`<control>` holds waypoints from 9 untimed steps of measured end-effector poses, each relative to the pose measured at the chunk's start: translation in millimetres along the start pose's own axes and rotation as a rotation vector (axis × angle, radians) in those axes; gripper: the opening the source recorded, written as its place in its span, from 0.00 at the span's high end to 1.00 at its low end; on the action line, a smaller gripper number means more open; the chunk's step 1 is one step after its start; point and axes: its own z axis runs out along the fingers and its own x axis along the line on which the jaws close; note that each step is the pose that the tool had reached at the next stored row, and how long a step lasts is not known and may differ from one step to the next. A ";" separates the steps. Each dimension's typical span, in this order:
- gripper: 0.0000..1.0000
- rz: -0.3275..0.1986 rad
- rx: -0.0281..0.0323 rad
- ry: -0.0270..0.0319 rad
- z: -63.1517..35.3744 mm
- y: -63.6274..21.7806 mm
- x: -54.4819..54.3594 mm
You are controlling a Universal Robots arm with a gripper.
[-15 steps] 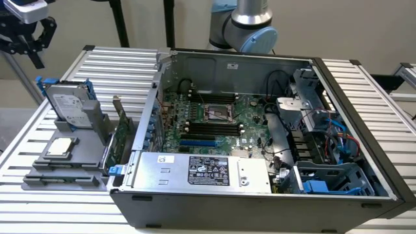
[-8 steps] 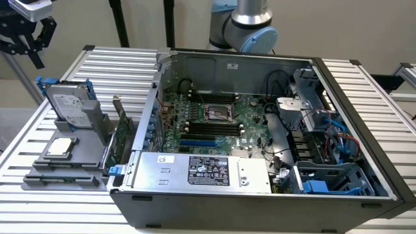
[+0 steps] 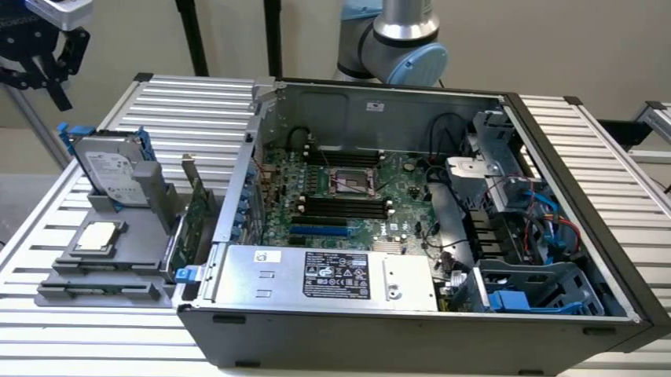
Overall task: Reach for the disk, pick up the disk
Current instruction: 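Pick up the disk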
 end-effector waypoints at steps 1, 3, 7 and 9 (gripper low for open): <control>0.89 -0.018 0.0002 0.0002 0.0 0.0 0.0; 0.89 -0.055 0.0007 0.0007 0.0 -0.1 0.0; 0.89 -0.127 0.0019 0.0014 0.0 0.0 0.0; 0.89 -0.164 0.0033 0.0010 0.1 0.0 -0.1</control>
